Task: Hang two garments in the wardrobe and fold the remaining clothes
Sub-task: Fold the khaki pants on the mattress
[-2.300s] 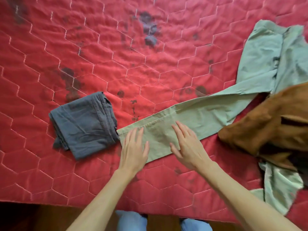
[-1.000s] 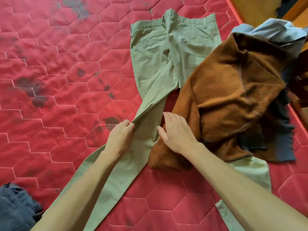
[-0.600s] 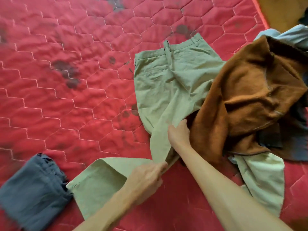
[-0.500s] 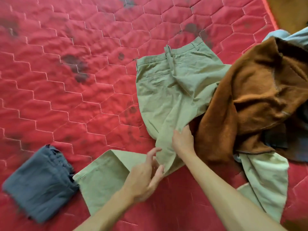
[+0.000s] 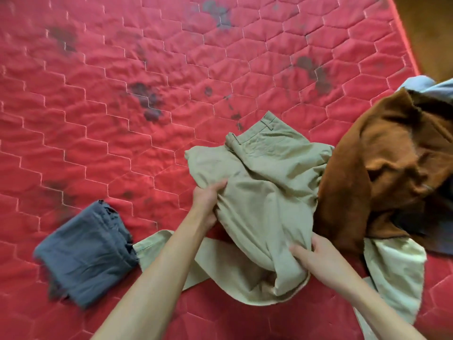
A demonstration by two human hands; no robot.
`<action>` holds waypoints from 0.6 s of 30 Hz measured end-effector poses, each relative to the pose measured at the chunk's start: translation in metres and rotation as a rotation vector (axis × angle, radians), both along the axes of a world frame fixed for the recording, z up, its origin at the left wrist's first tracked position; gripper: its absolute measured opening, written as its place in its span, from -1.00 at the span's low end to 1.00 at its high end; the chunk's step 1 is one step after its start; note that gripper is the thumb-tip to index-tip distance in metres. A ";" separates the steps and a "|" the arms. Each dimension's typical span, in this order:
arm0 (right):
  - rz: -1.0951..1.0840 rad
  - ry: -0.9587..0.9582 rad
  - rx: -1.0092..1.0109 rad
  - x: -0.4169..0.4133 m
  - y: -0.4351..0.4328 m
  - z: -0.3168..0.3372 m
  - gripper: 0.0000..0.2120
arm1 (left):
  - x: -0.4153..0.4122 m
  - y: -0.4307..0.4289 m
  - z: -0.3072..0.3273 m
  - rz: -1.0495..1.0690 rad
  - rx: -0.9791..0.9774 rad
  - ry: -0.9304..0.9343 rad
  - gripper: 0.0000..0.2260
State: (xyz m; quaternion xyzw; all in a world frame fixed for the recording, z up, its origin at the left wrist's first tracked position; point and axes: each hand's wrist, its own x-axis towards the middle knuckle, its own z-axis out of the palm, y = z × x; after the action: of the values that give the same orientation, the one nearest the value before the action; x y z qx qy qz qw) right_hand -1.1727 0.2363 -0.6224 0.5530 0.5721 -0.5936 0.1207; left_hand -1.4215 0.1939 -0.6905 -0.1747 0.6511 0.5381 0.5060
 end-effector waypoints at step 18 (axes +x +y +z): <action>0.113 0.329 0.688 -0.206 0.030 0.336 -0.73 | -0.020 -0.042 0.343 -0.787 0.496 0.889 -0.72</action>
State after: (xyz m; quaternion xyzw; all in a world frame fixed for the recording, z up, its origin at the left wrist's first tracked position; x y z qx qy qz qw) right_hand -1.3786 0.2664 -0.2865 0.4260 0.7791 -0.4401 -0.1331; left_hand -1.4413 0.1519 -0.3475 0.4390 0.6704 0.4677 0.3729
